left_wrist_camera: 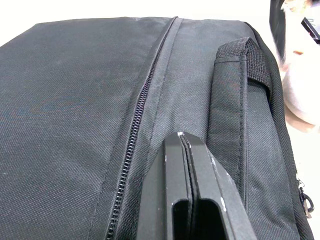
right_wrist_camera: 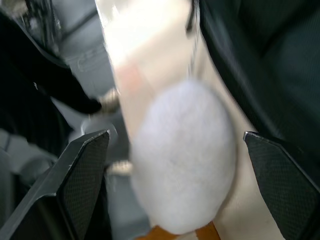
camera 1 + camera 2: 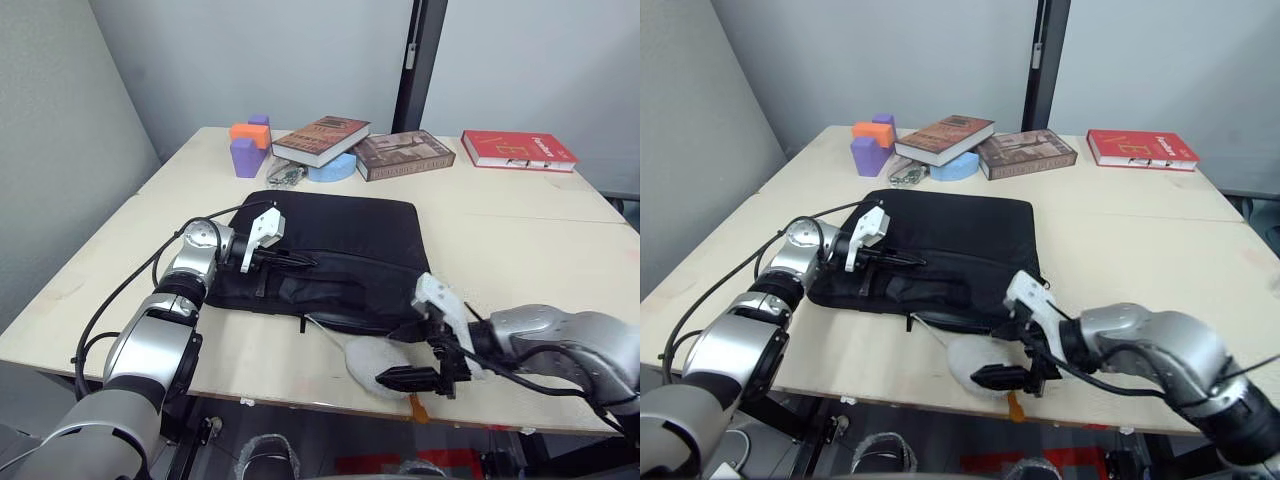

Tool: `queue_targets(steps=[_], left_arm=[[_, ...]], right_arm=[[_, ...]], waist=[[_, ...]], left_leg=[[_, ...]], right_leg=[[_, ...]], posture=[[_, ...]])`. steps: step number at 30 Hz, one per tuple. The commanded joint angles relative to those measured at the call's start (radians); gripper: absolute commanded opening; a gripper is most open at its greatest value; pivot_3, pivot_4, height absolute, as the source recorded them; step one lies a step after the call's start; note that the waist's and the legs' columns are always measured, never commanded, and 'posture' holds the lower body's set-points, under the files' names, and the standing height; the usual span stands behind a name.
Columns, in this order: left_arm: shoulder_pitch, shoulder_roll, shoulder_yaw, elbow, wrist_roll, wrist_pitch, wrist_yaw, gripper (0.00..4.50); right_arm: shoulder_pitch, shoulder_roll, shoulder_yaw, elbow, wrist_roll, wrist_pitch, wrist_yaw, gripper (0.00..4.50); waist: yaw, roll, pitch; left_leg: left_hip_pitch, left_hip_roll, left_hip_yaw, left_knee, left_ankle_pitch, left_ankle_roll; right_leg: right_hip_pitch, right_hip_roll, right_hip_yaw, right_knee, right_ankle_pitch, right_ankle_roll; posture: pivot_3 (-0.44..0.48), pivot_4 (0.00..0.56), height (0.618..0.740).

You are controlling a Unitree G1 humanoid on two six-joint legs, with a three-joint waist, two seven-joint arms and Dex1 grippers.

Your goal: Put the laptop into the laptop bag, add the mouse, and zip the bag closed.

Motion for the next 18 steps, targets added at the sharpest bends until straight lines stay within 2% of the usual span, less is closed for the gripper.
queue_targets(steps=[1, 5, 6, 14, 18], left_arm=[[0.028, 0.003, -0.014, -0.006, 0.037, 0.015, -0.025, 0.0], [0.044, 0.008, -0.014, -0.03, 0.037, 0.013, -0.024, 0.0], [0.047, 0.009, -0.014, -0.034, 0.038, 0.013, -0.024, 0.0], [0.063, 0.008, -0.023, -0.048, 0.05, -0.011, -0.02, 0.0], [0.055, 0.006, -0.027, -0.034, 0.059, -0.023, -0.014, 0.0]], right_arm=[[-0.039, 0.028, 0.046, 0.043, -0.072, -0.042, 0.051, 4.49], [-0.049, 0.058, 0.078, 0.059, -0.117, -0.053, 0.085, 4.49], [-0.045, 0.06, 0.077, 0.061, -0.119, -0.051, 0.095, 3.96], [-0.024, 0.047, 0.042, 0.064, -0.145, -0.05, 0.153, 1.28], [0.018, -0.007, -0.035, 0.004, -0.108, -0.041, 0.188, 0.02]], waist=[[0.0, 0.0, 0.0], [0.0, 0.0, 0.0], [0.0, 0.0, 0.0], [-0.001, 0.0, 0.0], [0.002, 0.0, 0.0]], left_leg=[[0.0, 0.0, 0.0, 0.0, 0.0, 0.0], [0.0, 0.0, 0.0, 0.0, 0.0, 0.0], [0.0, 0.0, 0.0, 0.0, 0.0, 0.0], [0.0, 0.0, 0.0, -0.001, 0.0, 0.0], [0.0, 0.0, 0.0, -0.002, 0.0, 0.0]], right_leg=[[0.0, 0.0, 0.0, 0.0, 0.0, 0.0], [0.0, 0.0, 0.0, 0.0, 0.0, 0.0], [0.0, 0.0, 0.0, 0.0, 0.0, 0.0], [0.0, 0.0, -0.001, -0.002, 0.0, 0.0], [0.0, 0.0, -0.001, -0.003, 0.0, 0.0]], posture=[[0.0, 0.15, 0.74], [0.0, 0.15, 0.74], [0.0, 0.15, 0.74], [0.0, 0.15, 0.74], [0.0, 0.15, 0.74]])
